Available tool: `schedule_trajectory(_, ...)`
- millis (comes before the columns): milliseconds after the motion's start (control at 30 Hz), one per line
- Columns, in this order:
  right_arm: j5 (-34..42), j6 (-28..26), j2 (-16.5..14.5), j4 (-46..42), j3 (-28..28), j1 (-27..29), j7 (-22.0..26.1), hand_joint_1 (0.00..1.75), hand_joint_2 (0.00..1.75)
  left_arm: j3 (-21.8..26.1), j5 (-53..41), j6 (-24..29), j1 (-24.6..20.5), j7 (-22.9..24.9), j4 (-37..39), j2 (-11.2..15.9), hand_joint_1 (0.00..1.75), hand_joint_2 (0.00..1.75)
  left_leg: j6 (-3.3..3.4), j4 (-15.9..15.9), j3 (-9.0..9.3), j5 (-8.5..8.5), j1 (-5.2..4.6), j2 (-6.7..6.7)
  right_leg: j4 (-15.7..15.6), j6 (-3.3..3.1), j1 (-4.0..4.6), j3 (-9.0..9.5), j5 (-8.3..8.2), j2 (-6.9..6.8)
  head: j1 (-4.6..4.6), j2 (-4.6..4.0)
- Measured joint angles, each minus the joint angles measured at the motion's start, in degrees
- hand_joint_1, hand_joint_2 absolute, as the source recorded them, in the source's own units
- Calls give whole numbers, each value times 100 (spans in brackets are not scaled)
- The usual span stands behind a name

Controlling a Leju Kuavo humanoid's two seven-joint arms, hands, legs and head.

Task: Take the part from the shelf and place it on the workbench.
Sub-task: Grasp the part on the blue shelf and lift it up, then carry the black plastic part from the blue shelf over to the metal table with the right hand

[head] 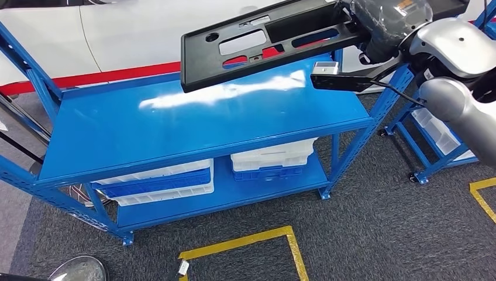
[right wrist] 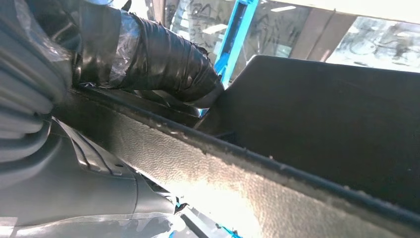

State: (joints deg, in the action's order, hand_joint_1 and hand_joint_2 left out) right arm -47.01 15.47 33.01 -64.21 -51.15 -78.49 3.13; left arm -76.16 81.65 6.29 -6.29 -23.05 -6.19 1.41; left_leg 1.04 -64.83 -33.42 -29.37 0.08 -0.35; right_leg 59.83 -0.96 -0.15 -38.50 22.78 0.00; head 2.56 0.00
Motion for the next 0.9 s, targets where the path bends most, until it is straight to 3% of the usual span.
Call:
schedule_trajectory(67, 3, 0, 7, 7, -2, 6, 0, 175, 175, -1, 2, 4, -4, 2, 1, 8, 0, 175, 48, 528, 324, -17, -40, -8, -14, 61, -9, -42, -89, -2, -3, 0)
schedule_trajectory(167, 13, 1, 14, 25, -13, 20, 4, 175, 175, -3, 4, 10, -5, 4, 2, 27, 0, 175, 153, 701, 309, 125, -67, 8, -52, 169, -52, -90, -161, 3, -6, 0)
schedule_trajectory(200, 21, 0, 16, 32, -16, 24, 8, 175, 175, -4, 6, 12, -9, 7, 2, 33, 0, 175, 204, 741, 270, 197, -64, 23, 23, 193, -57, -133, -40, 5, -7, 0)
schedule_trajectory(233, 29, 0, 19, 40, -21, 28, 11, 175, 175, -6, 9, 13, -14, 10, 2, 34, 0, 175, 249, 774, 216, 274, -51, 39, 208, 213, -59, -199, 191, 7, -8, 0)
schedule_trajectory(300, 42, 0, 21, 59, -36, 36, 15, 175, 175, -15, 17, 14, -18, 17, 2, 36, 0, 175, 289, 773, 62, 393, -55, 50, 846, 243, -66, -357, 748, 5, -9, 0)
schedule_trajectory(333, 44, 1, 21, 72, -44, 46, 17, 175, 175, -25, 24, 14, -17, 18, 2, 36, 0, 175, 288, 764, -23, 455, -56, 52, 1182, 261, -68, -409, 907, 5, -9, 0)
schedule_trajectory(367, 46, 2, 21, 86, -51, 57, 19, 175, 175, -38, 29, 14, -16, 19, 2, 36, 0, 175, 282, 749, -113, 514, -56, 55, 1404, 274, -71, -407, 919, 4, -9, 0)
schedule_trajectory(400, 47, 2, 21, 101, -57, 67, 20, 175, 175, -53, 36, 14, -16, 19, 2, 36, 0, 175, 273, 727, -208, 569, -56, 58, 1474, 283, -74, -334, 812, 4, -9, 0)
schedule_trajectory(467, 48, 1, 21, 125, -67, 73, 20, 175, 175, -79, 45, 14, -15, 25, 2, 35, 0, 175, 244, 657, -393, 661, -54, 62, 1068, 279, -79, 84, 518, 2, -8, 0)
schedule_trajectory(533, 48, -2, 18, 141, -69, 76, 20, 175, 175, -91, 50, 15, -13, 32, 2, 37, 0, 175, 194, 595, -522, 741, -64, 58, 333, 242, -52, 615, 562, 6, -6, 0)
schedule_trajectory(567, 48, -2, 16, 149, -70, 78, 20, 175, 175, -93, 51, 15, -12, 34, 2, 39, 0, 175, 165, 584, -548, 785, -67, 56, 83, 215, -34, 768, 639, 9, -6, 0)
schedule_trajectory(600, 48, -2, 13, 159, -71, 78, 20, 175, 175, -95, 53, 15, -11, 34, 2, 41, 0, 175, 136, 589, -565, 835, -69, 53, -41, 186, -14, 825, 683, 11, -6, 0)
schedule_trajectory(667, 48, -2, 5, 177, -77, 72, 20, 175, 175, -96, 56, 15, -3, 36, 2, 43, 0, 175, 78, 595, -606, 886, -68, 36, -86, 107, -15, 761, 591, -12, -5, 0)
schedule_trajectory(700, 48, -2, -4, 183, -80, 68, 20, 175, 175, -97, 57, 16, -1, 36, 2, 44, 0, 175, 48, 534, -660, 796, -64, 27, -106, 55, -25, 714, 530, -27, -4, 0)
schedule_trajectory(733, 48, -2, -16, 186, -83, 68, 20, 175, 175, -98, 57, 16, 3, 37, 2, 44, 0, 175, 16, 363, -735, 585, -57, 18, -126, 5, -38, 651, 455, -41, -3, 0)
schedule_trajectory(800, 48, -2, -34, 193, -85, 67, 20, 175, 175, -99, 58, 16, 3, 38, 2, 45, 0, 175, -39, -282, -919, -3, -24, 18, -131, -54, -42, 499, 316, -53, -2, 0)
schedule_trajectory(833, 48, -2, -41, 198, -86, 68, 20, 175, 175, -99, 58, 16, 3, 38, 2, 45, 0, 175, -62, -671, -991, -216, -8, 18, -123, -59, -37, 411, 249, -56, -1, 0)
schedule_trajectory(867, 48, -2, -44, 203, -88, 71, 20, 175, 175, -99, 58, 16, 1, 39, 2, 45, 0, 175, -76, -962, -1012, -279, 6, 18, -114, -58, -32, 323, 184, -57, -2, 0)
schedule_trajectory(900, 48, -2, -46, 207, -90, 73, 20, 175, 175, -99, 58, 16, 0, 39, 2, 45, 0, 175, -84, -1105, -965, -219, 18, 18, -105, -52, -27, 235, 121, -57, -1, 0)
